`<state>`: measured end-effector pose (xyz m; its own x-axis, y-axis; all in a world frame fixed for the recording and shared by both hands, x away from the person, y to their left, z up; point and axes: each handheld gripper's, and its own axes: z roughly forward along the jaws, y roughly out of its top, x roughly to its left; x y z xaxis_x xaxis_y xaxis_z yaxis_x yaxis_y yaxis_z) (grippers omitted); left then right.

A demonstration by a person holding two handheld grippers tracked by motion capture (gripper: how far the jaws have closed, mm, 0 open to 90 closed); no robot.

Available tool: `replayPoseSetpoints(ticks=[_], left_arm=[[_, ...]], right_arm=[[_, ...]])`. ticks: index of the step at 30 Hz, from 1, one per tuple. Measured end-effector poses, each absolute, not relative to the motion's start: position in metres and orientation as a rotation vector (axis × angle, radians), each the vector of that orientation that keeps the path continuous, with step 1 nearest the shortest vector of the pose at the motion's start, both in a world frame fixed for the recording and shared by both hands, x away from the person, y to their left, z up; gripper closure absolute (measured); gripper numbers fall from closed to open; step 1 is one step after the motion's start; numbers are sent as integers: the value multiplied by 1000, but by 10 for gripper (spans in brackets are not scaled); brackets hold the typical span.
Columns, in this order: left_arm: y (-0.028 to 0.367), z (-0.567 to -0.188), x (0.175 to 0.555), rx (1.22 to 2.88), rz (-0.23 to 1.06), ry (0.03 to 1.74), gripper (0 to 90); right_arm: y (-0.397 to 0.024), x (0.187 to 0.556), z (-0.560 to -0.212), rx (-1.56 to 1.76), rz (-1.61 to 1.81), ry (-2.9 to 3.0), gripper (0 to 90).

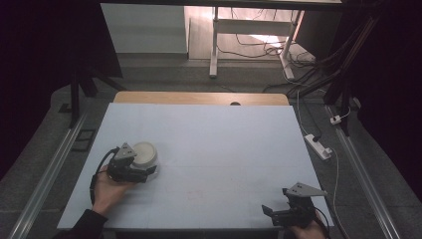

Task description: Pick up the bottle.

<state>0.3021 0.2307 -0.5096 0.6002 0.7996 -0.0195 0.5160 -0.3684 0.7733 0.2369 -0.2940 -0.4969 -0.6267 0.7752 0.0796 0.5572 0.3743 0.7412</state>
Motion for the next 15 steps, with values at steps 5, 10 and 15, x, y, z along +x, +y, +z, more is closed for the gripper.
replayPoseSetpoints(ticks=[5,10,15], left_arm=[[230,-501,302,2043,460,1012,74],[227,-492,303,2057,456,985,74],[221,-486,304,2086,435,950,74]], right_arm=[[-294,237,-497,1183,1102,2355,21],[-295,237,-497,1187,1104,2351,21],[-295,237,-497,1192,1107,2350,21]])
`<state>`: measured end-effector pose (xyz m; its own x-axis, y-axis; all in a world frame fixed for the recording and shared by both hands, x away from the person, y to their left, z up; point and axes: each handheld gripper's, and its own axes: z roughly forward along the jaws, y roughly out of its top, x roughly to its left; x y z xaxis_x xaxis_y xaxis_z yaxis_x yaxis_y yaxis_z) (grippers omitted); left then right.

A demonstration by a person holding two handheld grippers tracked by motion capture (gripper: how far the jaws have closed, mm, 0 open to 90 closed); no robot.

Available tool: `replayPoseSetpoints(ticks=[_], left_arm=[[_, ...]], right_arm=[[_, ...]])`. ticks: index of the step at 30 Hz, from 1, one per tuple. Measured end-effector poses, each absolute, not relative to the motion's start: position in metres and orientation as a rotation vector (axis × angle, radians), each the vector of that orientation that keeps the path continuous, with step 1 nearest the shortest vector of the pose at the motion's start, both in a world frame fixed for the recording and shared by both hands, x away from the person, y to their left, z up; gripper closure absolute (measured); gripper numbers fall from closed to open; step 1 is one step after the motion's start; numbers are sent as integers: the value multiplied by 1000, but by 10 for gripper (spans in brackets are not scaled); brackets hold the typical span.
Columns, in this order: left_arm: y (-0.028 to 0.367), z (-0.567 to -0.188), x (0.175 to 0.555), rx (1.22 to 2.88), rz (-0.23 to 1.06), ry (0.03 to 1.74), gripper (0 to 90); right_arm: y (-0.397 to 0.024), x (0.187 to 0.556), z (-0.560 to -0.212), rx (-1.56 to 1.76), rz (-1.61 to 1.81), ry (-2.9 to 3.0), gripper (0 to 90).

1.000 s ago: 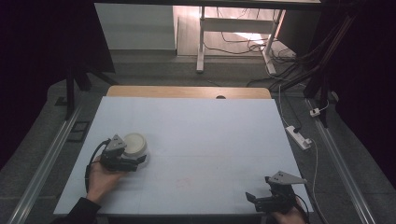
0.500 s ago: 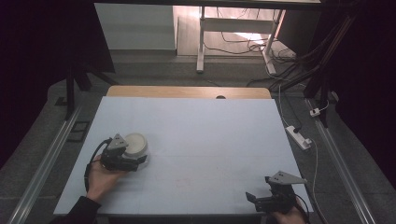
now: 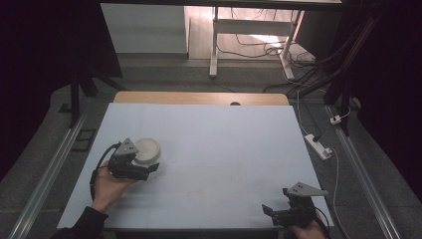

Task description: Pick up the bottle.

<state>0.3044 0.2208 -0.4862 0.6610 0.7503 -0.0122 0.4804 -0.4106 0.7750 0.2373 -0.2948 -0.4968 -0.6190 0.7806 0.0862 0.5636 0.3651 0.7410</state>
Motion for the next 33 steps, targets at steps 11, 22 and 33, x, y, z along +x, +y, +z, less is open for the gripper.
replayPoseSetpoints(ticks=[11,22,33], left_arm=[[203,-472,309,2099,403,887,73],[174,-457,319,2135,378,795,74],[148,-446,326,2163,363,726,74]], right_arm=[[-295,237,-497,1193,1109,2348,21],[-295,237,-497,1194,1114,2346,21],[-296,237,-497,1200,1119,2339,21]])
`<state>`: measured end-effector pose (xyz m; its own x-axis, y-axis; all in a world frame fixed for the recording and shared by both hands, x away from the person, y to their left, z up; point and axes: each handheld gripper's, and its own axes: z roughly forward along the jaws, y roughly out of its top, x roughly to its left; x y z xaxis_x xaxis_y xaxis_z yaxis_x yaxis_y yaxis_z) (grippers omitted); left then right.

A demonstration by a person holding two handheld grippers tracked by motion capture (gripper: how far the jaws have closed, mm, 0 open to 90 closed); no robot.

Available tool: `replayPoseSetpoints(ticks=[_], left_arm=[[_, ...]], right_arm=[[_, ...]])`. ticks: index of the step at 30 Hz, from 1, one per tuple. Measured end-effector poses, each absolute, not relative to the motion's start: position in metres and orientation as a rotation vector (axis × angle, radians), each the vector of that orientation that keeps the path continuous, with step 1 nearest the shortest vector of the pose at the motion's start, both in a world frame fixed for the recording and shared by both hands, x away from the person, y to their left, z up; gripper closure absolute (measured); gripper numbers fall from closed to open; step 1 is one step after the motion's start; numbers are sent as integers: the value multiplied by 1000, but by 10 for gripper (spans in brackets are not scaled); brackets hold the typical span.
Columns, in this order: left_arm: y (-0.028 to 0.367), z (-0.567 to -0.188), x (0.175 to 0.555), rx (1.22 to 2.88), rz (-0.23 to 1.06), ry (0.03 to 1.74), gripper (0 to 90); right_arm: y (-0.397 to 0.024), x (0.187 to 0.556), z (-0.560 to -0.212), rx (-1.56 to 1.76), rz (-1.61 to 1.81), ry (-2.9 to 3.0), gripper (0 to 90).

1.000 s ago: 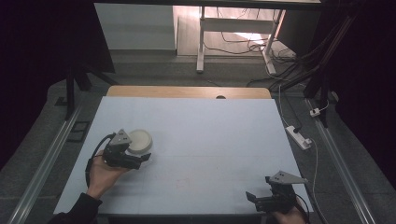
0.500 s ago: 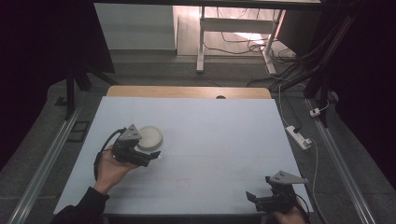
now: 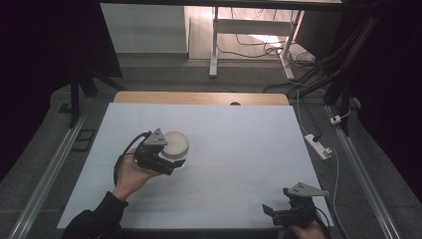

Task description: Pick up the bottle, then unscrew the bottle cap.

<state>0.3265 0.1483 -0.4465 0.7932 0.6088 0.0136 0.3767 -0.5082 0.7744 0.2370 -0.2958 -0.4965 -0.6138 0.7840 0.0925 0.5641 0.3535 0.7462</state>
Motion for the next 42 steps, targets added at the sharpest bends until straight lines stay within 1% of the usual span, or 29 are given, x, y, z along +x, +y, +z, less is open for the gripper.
replayPoseSetpoints(ticks=[15,22,25,37,42], left_arm=[[117,-444,331,2167,314,647,74],[107,-446,330,2163,269,622,74],[103,-446,329,2177,272,609,74],[99,-447,331,2180,266,591,74],[99,-448,329,2192,269,588,74]], right_arm=[[-296,237,-497,1208,1120,2337,21],[-297,238,-497,1210,1122,2334,21],[-297,238,-497,1206,1121,2334,21],[-296,237,-496,1195,1116,2333,20],[-296,236,-495,1191,1125,2321,5]])
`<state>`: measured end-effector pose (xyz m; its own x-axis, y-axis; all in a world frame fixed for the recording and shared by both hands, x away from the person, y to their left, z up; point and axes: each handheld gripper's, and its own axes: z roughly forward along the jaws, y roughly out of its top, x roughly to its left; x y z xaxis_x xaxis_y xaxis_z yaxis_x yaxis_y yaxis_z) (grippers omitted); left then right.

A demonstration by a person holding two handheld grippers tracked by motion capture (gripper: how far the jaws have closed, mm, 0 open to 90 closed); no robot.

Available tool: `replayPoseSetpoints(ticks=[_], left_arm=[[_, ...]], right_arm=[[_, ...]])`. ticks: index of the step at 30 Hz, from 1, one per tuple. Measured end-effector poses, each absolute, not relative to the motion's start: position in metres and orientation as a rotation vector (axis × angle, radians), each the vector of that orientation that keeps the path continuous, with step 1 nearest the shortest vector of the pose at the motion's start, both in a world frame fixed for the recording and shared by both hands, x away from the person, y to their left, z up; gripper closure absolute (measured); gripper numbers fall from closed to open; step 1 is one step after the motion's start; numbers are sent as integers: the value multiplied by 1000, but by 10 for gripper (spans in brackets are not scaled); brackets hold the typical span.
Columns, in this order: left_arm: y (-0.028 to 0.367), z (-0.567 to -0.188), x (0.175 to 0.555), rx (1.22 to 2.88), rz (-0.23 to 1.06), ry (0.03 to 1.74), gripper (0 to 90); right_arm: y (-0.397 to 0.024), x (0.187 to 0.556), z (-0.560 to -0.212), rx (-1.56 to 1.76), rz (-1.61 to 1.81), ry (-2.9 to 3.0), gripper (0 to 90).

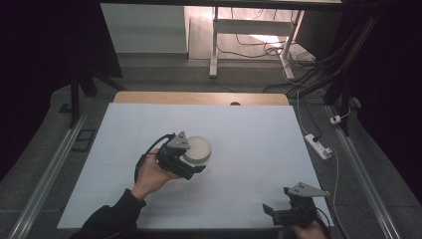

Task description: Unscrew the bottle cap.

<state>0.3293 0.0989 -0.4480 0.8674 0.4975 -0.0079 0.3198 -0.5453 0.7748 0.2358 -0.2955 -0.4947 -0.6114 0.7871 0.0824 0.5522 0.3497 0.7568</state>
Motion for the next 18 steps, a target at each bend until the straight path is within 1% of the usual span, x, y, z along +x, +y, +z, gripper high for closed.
replayPoseSetpoints(ticks=[8,18], left_arm=[[98,-450,328,2201,263,582,74],[96,-451,326,2205,257,569,74]], right_arm=[[-290,234,-486,1154,1203,2307,3],[-270,233,-471,1052,1267,2328,3]])
